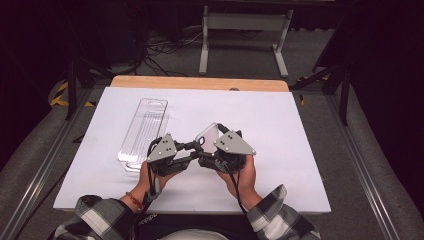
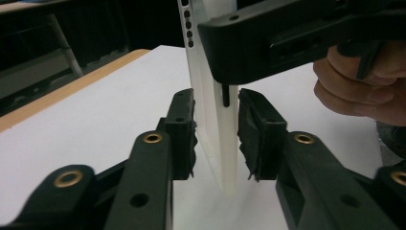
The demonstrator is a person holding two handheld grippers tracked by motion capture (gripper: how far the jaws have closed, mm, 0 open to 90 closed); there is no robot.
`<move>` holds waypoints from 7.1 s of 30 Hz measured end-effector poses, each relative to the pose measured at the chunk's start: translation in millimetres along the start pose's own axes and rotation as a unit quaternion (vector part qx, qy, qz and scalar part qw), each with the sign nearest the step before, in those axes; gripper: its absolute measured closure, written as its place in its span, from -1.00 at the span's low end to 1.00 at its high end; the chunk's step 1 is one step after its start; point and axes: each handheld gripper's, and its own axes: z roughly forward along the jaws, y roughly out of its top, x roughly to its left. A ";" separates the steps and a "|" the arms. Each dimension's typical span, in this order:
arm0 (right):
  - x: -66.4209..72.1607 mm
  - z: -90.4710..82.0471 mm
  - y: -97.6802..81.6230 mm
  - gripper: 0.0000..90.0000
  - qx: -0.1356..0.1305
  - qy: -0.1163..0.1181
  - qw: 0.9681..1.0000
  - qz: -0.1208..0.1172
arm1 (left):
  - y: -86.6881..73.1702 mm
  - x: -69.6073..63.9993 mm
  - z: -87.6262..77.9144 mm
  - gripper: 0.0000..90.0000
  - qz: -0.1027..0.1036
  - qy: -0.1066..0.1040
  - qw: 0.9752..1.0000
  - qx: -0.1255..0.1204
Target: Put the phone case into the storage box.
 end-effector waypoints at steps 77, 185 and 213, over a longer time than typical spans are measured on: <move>-30.0 -34.7 -29.8 -0.70 -0.033 -0.075 0.993 -0.079 | 9.9 24.6 -54.4 0.83 0.039 -0.008 0.999 0.013; -36.4 -25.7 -49.5 -0.63 0.017 -0.079 0.991 -0.106 | -3.9 170.5 -55.3 0.96 -0.086 0.131 0.988 0.016; -34.4 -26.0 -52.7 -0.59 0.027 -0.071 0.991 -0.108 | 12.4 192.5 3.2 0.95 -0.107 0.189 0.973 0.074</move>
